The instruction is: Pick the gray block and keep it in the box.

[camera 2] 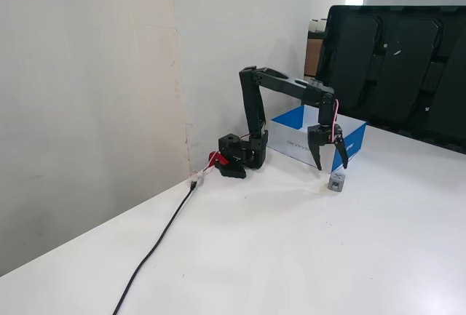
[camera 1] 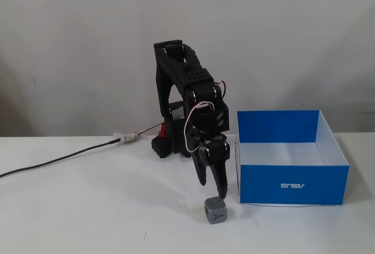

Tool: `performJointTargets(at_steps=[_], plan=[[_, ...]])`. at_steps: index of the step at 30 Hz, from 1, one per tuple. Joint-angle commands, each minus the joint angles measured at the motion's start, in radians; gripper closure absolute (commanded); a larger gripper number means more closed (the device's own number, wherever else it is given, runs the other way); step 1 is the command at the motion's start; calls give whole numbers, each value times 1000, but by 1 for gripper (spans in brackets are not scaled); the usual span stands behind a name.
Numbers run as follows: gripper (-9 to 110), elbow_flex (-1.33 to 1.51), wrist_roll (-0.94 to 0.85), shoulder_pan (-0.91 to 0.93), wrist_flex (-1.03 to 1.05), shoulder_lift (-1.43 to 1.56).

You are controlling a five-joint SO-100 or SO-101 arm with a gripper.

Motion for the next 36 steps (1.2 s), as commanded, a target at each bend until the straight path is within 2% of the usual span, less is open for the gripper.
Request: performJointTargets(at_steps=[1,4,12,17,19,21,25,31,36], plan=[[70,-101,0,12,-21,-37],[65,-149,0,14,-21,-112],[69,-209,0,21,-29,-224],[87,-255,2,34,-29,-290],[90,-272,2,44,-29,-302],[99,-290,2,48,-29,-319],[101,-337,2,55,18,-322],[101,-459,2,89,210,-175],[101,-469,2,60,316,133]])
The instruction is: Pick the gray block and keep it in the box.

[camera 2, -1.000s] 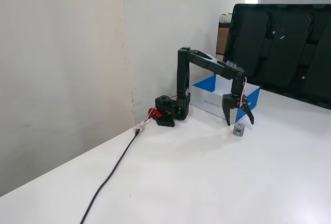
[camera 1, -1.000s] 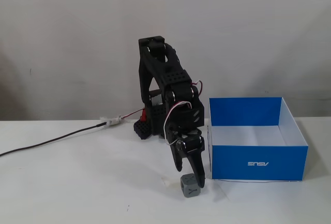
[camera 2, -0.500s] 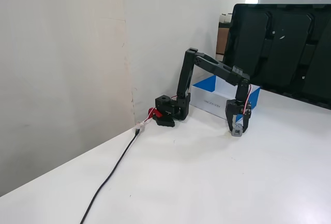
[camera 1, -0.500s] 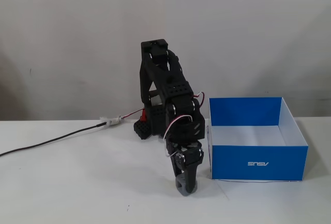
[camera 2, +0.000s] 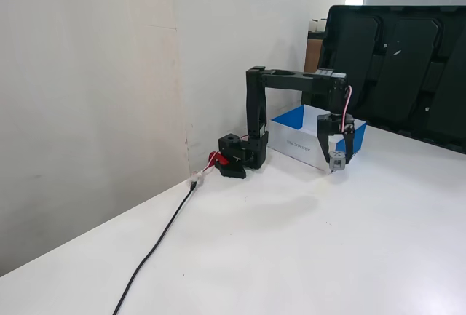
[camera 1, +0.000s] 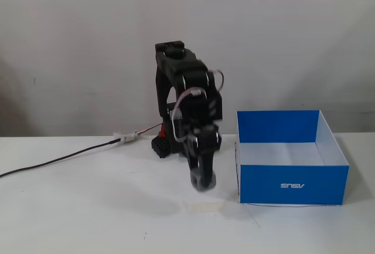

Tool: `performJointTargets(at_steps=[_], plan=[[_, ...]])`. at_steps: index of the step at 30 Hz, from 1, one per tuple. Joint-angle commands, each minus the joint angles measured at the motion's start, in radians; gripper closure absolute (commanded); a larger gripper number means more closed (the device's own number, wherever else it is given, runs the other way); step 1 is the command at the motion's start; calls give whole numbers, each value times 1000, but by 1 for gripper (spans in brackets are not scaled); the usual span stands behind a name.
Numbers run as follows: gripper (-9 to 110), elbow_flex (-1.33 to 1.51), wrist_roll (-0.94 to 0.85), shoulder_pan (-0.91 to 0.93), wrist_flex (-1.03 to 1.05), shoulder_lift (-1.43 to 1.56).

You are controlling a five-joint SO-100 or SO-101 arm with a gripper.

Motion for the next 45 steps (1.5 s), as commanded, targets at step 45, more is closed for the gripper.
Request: performJointTargets(at_steps=[45], plan=[[86,49,23,-469,-29,523]])
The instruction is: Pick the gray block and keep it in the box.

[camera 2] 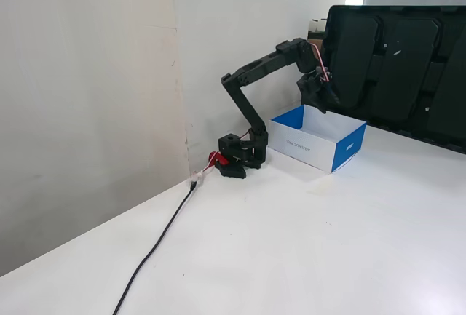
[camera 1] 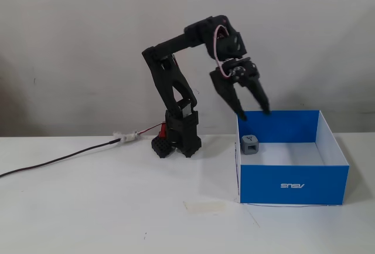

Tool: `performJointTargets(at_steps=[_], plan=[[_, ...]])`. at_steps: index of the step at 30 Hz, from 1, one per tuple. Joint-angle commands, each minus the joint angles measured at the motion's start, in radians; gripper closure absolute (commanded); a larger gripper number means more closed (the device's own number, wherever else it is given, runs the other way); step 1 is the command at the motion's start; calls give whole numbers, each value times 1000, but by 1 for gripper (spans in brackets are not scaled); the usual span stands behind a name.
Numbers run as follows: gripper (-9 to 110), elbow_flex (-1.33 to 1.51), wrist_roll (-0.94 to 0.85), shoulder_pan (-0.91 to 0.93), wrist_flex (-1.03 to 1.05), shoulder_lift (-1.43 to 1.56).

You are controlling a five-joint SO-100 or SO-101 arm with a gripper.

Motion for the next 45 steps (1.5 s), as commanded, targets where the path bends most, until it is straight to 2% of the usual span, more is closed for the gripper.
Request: performJointTargets(at_steps=[1,7,11,15,19,26,33,45], plan=[[87,-38,-8,107,-20,71],[101,43,-2,351,-120,81],[101,144,-14,499,-218,97],[101,368,-15,626,-433,181],[101,500,-15,715,-525,238],[101,772,-15,805,-698,393],[101,887,-18,868,-686,466],[101,1144,2,844,-629,879]])
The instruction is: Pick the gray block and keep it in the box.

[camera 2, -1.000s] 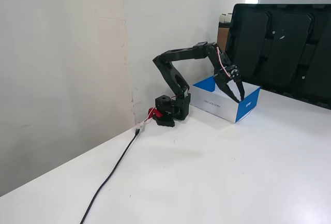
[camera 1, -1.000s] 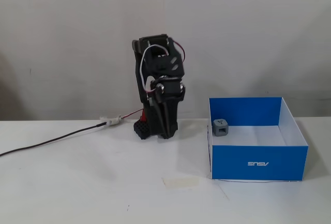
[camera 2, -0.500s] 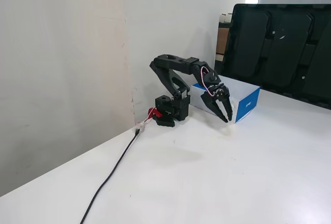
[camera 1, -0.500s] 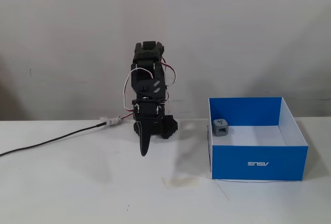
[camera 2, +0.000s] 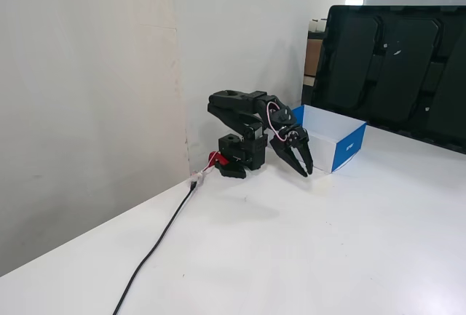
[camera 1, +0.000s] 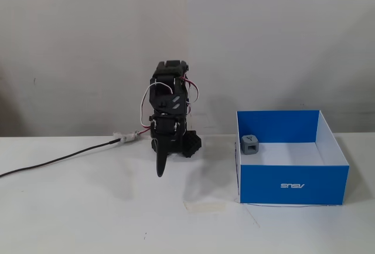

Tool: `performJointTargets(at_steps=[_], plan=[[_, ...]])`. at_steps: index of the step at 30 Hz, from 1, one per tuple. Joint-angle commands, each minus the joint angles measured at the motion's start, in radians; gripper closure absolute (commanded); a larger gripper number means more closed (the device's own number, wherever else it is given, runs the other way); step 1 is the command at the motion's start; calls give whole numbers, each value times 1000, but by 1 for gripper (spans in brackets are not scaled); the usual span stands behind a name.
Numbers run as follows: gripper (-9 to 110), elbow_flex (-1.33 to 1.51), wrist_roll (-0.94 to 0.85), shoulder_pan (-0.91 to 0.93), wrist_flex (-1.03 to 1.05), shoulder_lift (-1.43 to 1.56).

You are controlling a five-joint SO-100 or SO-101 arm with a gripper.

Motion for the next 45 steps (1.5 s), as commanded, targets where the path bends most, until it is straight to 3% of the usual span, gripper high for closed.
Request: performJointTargets(at_steps=[1,15,25,36,45], plan=[[101,38,14,-20,14,149],[102,152,86,34,52,305],[102,298,74,31,163,646],[101,305,60,8,175,647],[101,308,187,98,186,647]])
